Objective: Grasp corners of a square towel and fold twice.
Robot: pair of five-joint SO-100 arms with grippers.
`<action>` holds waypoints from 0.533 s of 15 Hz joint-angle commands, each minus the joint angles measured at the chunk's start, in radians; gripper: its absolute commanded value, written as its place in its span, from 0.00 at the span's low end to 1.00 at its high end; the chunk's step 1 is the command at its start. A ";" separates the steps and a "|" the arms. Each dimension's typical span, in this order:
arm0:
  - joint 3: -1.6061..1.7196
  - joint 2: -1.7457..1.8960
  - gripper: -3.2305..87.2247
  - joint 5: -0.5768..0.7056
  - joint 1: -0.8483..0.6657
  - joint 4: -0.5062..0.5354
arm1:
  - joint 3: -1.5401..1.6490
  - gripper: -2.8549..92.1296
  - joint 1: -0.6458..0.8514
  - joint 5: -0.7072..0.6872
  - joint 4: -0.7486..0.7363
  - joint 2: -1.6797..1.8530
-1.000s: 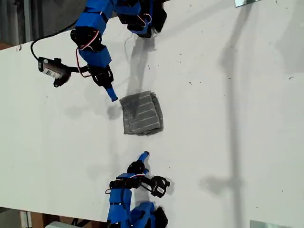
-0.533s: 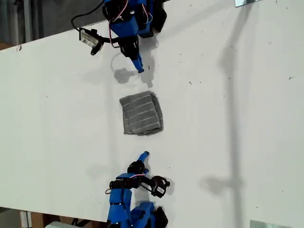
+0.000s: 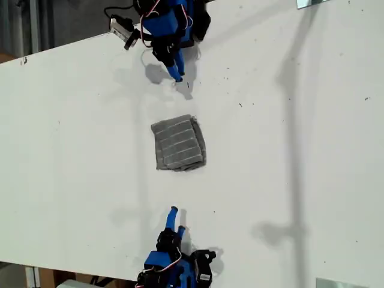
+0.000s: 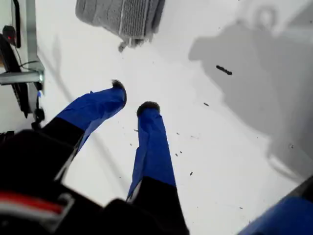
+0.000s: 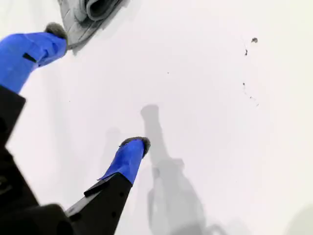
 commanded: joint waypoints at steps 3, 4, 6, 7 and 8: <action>0.144 0.543 0.40 -0.086 0.084 0.187 | 0.020 0.16 -0.100 -0.032 0.017 0.000; 0.160 0.543 0.39 -0.087 0.083 0.190 | 0.020 0.16 -0.103 -0.043 0.020 0.000; 0.225 0.543 0.37 -0.058 0.103 0.126 | 0.020 0.16 -0.104 -0.046 0.020 0.000; 0.261 0.543 0.36 -0.069 0.114 0.110 | 0.020 0.16 -0.103 -0.046 0.020 0.000; 0.308 0.540 0.36 -0.084 0.110 0.092 | 0.020 0.16 -0.101 -0.046 0.020 0.000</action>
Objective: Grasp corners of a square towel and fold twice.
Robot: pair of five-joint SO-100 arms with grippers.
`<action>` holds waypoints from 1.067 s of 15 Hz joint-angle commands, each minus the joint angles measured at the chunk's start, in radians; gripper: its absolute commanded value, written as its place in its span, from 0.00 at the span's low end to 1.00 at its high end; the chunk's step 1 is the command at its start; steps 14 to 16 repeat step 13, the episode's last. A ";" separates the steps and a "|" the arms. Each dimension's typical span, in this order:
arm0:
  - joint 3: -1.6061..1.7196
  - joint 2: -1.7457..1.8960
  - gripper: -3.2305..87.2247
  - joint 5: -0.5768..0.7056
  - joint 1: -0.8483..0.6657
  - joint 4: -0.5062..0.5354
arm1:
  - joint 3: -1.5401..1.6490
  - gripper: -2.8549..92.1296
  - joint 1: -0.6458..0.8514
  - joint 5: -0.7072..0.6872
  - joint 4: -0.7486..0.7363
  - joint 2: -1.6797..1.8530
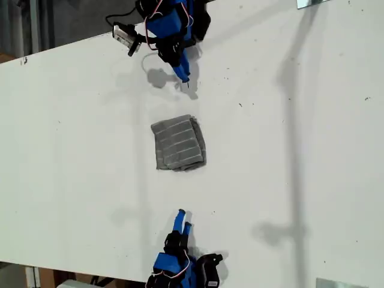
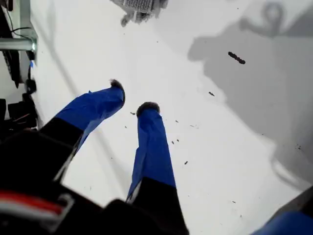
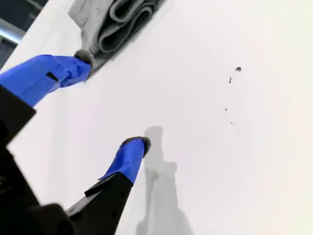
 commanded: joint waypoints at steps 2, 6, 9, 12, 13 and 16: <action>0.034 0.002 0.34 -0.005 0.044 -0.037 | 0.002 0.16 0.000 -0.011 0.014 -0.003; 0.049 0.003 0.32 0.505 0.130 -0.071 | 0.002 0.16 0.002 -0.011 0.014 -0.003; 0.049 0.003 0.29 0.463 0.126 -0.063 | 0.002 0.16 0.002 -0.011 0.014 -0.003; 0.049 0.003 0.27 0.463 0.126 -0.063 | 0.002 0.16 0.002 -0.011 0.014 -0.003; 0.049 0.003 0.26 0.463 0.126 -0.063 | 0.002 0.16 0.002 -0.011 0.014 -0.003; 0.049 0.003 0.26 0.463 0.126 -0.063 | 0.002 0.16 0.002 -0.011 0.014 -0.003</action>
